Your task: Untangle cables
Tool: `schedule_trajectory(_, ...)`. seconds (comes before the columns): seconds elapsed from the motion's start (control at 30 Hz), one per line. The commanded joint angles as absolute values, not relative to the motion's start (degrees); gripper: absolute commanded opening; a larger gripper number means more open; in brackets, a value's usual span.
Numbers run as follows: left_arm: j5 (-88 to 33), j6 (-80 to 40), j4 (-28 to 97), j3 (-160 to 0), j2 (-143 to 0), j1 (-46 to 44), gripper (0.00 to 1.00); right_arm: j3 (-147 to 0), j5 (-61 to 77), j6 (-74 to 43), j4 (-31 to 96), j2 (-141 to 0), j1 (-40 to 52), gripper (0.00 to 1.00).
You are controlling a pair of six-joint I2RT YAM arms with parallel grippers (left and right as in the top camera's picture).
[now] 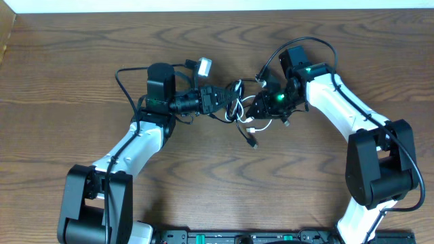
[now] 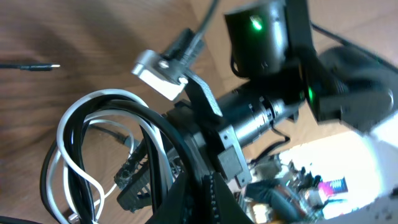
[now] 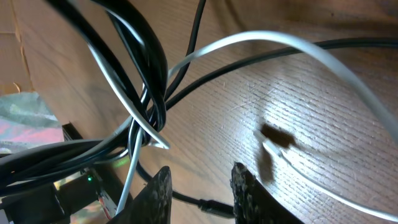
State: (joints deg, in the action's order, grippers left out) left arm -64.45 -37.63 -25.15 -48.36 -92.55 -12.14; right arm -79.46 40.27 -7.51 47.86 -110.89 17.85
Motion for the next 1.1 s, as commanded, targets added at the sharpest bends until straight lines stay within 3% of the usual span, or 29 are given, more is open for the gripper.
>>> schedule_trajectory(0.0, -60.4, -46.1, -25.6, -49.0, -92.1, -11.9, 0.07, -80.1, 40.7, -8.1, 47.4, -110.5, 17.5, 0.27)
schedule_trajectory(0.4, -59.7, -46.0, -25.6, -49.0, -92.1, -11.9, 0.08, -80.1, 40.6, -8.1, 46.9, -110.5, 15.0, 0.27)
schedule_trajectory(0.77, -73.0, -17.2, -24.1, -49.0, -92.1, -12.0, 0.07, -80.1, 40.7, -8.1, 46.9, -110.5, 15.0, 0.27)
schedule_trajectory(1.07, -73.0, -7.4, -18.0, -49.0, -92.2, -12.0, 0.08, -80.1, 40.6, -9.0, 46.9, -110.5, 15.5, 0.3)
